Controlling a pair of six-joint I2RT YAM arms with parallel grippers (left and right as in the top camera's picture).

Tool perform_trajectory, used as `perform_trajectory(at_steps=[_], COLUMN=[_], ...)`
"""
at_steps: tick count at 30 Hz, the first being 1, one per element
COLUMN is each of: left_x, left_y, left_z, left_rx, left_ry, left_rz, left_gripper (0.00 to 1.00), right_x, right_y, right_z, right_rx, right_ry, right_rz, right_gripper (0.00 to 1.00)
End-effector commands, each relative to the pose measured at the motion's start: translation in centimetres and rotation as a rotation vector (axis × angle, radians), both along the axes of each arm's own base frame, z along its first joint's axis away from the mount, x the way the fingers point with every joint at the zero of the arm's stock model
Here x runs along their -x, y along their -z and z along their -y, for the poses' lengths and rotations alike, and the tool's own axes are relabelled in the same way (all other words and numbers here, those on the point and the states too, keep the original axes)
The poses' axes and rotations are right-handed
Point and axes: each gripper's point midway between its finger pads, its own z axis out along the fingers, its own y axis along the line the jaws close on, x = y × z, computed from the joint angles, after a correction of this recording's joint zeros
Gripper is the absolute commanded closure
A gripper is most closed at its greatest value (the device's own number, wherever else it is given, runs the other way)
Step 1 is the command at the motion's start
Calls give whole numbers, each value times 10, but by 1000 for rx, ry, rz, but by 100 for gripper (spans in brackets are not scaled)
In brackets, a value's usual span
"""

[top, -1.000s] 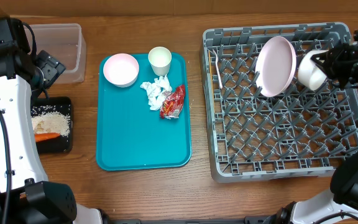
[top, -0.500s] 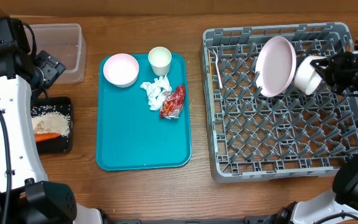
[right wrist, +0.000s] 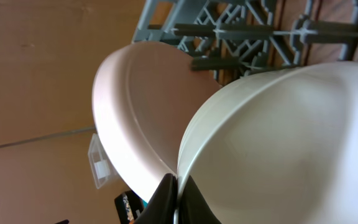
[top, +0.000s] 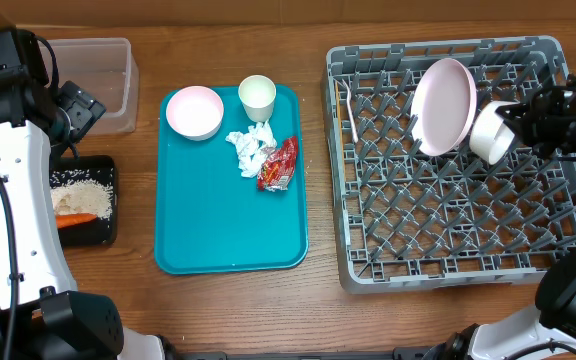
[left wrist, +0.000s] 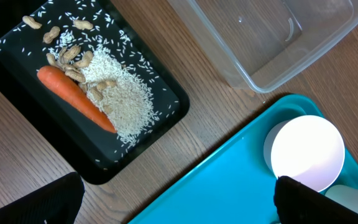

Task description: Sort waste into correct bins and load items into the dishwasher rack

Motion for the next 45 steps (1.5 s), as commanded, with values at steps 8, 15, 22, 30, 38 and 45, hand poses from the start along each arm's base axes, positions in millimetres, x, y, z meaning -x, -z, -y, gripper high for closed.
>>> perform_trajectory(at_steps=[8,15,22,30,38,45], left_x=[0,0,0,0,0,0], left_y=[2,2,2,2,2,2], left_z=[-1,-1,-1,-1,-1,-1], left_rx=[-11,-11,-11,-11,-11,-11], left_ry=[2,2,2,2,2,2], left_rz=[-10,-10,-10,-10,-10,-10], left_gripper=[0,0,0,0,0,0], right_x=[14,25,58,91,67,61], right_y=[6,-10,-21,-34,-52,-58], right_z=[17,44,90,115,76,71], right_rx=[20,38,312,486,311,284], right_ry=[56,136,309,431,279,255], right_rz=[-58,-53,-214,-355,-177,-132], right_gripper=[96,96,96,90,95,90])
